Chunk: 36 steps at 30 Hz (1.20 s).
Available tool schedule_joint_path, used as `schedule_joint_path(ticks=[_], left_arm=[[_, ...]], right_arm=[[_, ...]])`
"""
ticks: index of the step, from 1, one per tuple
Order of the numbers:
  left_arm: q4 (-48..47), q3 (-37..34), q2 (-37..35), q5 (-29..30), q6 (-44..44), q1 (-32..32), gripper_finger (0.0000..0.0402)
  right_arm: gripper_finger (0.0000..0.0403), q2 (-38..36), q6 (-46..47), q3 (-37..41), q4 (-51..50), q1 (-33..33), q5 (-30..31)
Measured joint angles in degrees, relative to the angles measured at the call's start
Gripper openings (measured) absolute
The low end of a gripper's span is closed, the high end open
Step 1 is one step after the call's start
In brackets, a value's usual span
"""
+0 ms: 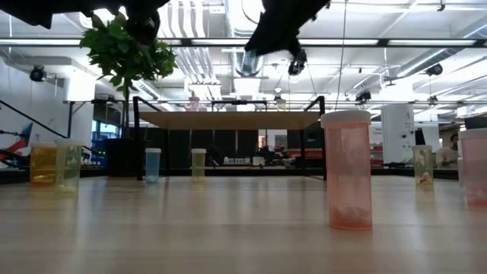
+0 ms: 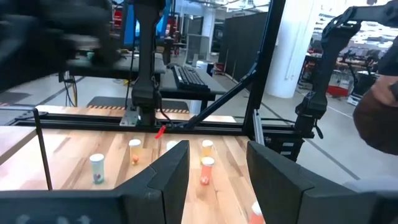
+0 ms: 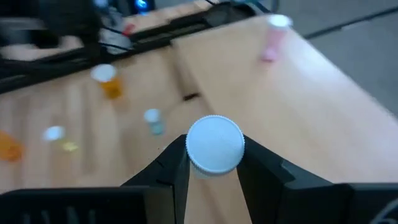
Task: Pick and place medicine bottles onto shelf by color
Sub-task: Put the blue pill bottle on the shelf
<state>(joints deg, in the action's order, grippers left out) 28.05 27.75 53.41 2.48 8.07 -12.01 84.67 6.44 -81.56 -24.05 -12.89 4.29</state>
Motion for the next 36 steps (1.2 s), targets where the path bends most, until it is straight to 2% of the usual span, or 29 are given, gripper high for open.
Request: schedule_joint_path(ticks=[9, 15, 24, 36], left_arm=[[-0.04, 0.02, 0.00, 0.00, 0.01, 0.00, 0.0144], [-0.04, 0.02, 0.02, 0.00, 0.01, -0.02, 0.0144], [-0.04, 0.02, 0.02, -0.01, 0.03, 0.00, 0.0144], [-0.03, 0.02, 0.02, -0.02, 0.03, -0.01, 0.0144]], right_arm=[[0.0107, 11.00, -2.76, -11.63, -4.62, -10.46, -0.27], [0.0107, 16.75, -1.82, -17.46, -5.83, -14.61, -0.22], [0.0107, 21.30, 0.86, -21.29, -7.33, -16.48, 0.14], [0.0107, 22.04, -2.00, -21.08, -9.10, -16.41, 1.60]])
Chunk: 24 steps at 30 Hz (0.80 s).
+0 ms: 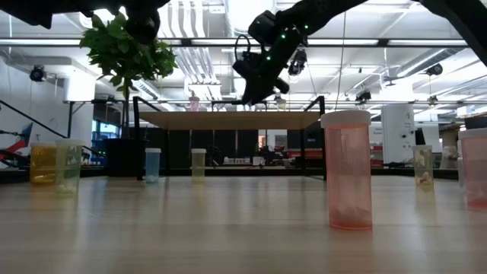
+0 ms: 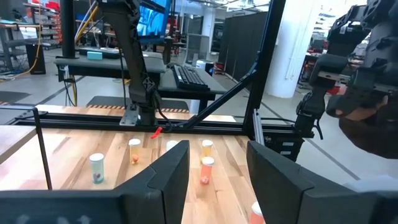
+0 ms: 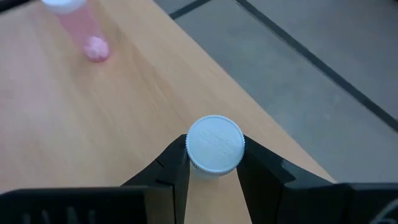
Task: Pick and place medicine bottles onto shelf by color
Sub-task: Put the blue pill bottle on the shelf
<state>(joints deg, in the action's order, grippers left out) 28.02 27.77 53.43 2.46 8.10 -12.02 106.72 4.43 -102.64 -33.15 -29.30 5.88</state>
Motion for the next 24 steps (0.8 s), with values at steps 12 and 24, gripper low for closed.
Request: schedule_joint_path(ticks=[12, 24], left_arm=[[0.20, 0.00, 0.00, 0.00, 0.00, -0.01, 0.0144], [0.34, 0.00, 0.00, 0.00, 0.00, 0.01, 0.0144]], right_arm=[[0.0111, -0.02, -0.16, 0.76, 1.39, 0.00, 1.76], [0.0136, -0.02, 0.91, 0.80, 2.11, -0.11, 1.78]])
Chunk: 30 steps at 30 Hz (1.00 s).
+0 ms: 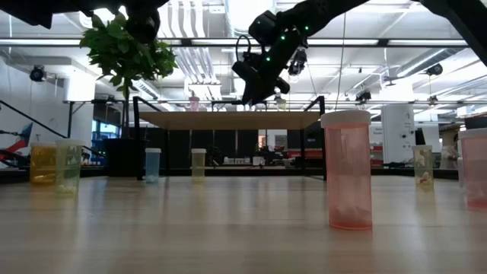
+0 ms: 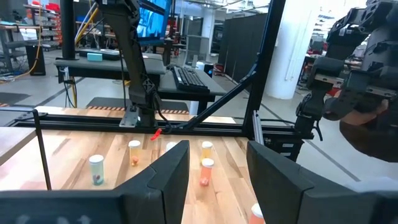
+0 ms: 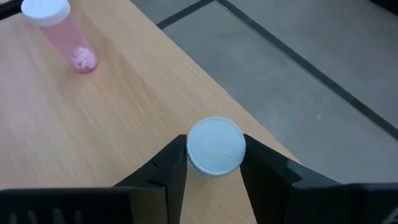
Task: Pick and place medicine bottles onto shelf by color
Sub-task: Put the blue pill bottle on the shelf, then put the yellow pill bottle on the shelf
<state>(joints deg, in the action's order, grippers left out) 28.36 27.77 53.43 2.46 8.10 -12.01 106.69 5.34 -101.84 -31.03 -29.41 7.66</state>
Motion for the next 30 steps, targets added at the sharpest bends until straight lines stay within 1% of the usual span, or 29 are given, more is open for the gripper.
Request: schedule_joint_path(ticks=[10, 18, 21, 24, 27, 30], left_arm=[[-0.02, 0.00, 0.00, 0.00, 0.02, -0.02, 0.0144], [-0.34, 0.00, 0.00, 0.00, 0.52, 0.00, 0.0144], [-0.44, 0.00, 0.02, -0.02, 0.78, -0.06, 0.0144], [-0.54, 0.00, 0.02, -0.06, 2.81, -0.06, 0.0144], [-0.96, 0.00, 0.14, -0.64, 3.76, -0.42, 0.0144], [-1.21, 0.00, 0.85, -0.97, 4.69, -1.70, 0.0144]], right_arm=[[0.0181, -0.45, 0.03, 0.02, -0.14, 0.00, -0.03], [0.0189, -6.17, 0.81, 0.02, -1.78, 1.32, -0.12], [0.0187, -9.50, 0.31, 0.02, -4.68, 3.77, -0.49], [0.0187, -12.75, -1.26, 1.15, -7.50, 7.84, -0.55], [0.0187, -16.05, -2.33, 4.55, -7.96, 13.35, -0.59], [0.0184, -19.83, -3.37, 9.55, -6.46, 19.35, -0.11]])
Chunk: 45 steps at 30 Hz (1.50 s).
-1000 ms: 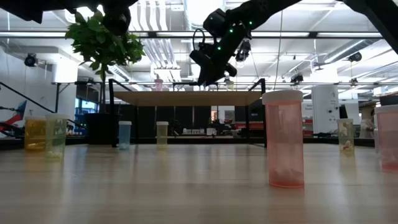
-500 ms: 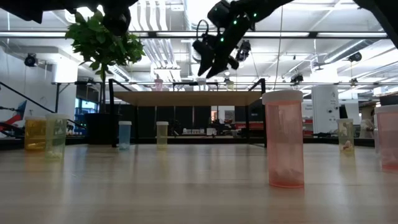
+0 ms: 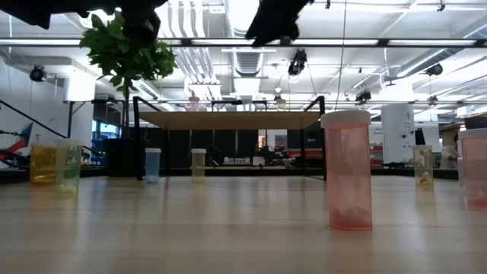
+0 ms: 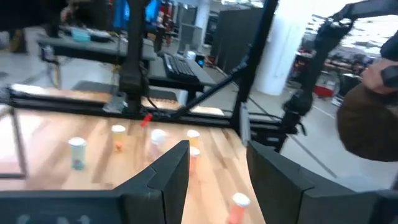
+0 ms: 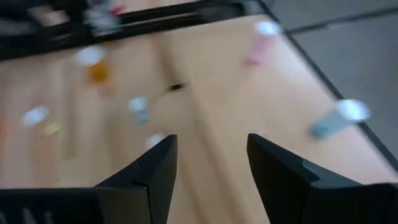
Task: Pick and place medicine bottles onto shelf by color
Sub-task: Put the yellow pill bottle on the shelf
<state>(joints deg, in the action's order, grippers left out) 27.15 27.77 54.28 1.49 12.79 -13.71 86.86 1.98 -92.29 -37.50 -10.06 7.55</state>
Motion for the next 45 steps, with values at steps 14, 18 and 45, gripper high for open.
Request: schedule_joint_path(ticks=[14, 18, 45], left_arm=[[-18.58, 6.11, 4.74, 1.40, 9.29, -6.55, 0.0144], [-34.86, 11.76, 6.44, 2.21, 11.05, -9.34, 0.0144], [-72.47, 21.35, 21.65, 10.98, 16.91, -14.65, 0.0144]], right_arm=[[0.0175, -14.07, 1.85, 25.59, 15.49, 19.85, 3.20], [0.0175, -17.06, 1.20, 31.45, 21.58, 21.72, 3.19], [0.0171, -21.65, 3.57, 44.61, 36.57, 21.94, 3.15]])
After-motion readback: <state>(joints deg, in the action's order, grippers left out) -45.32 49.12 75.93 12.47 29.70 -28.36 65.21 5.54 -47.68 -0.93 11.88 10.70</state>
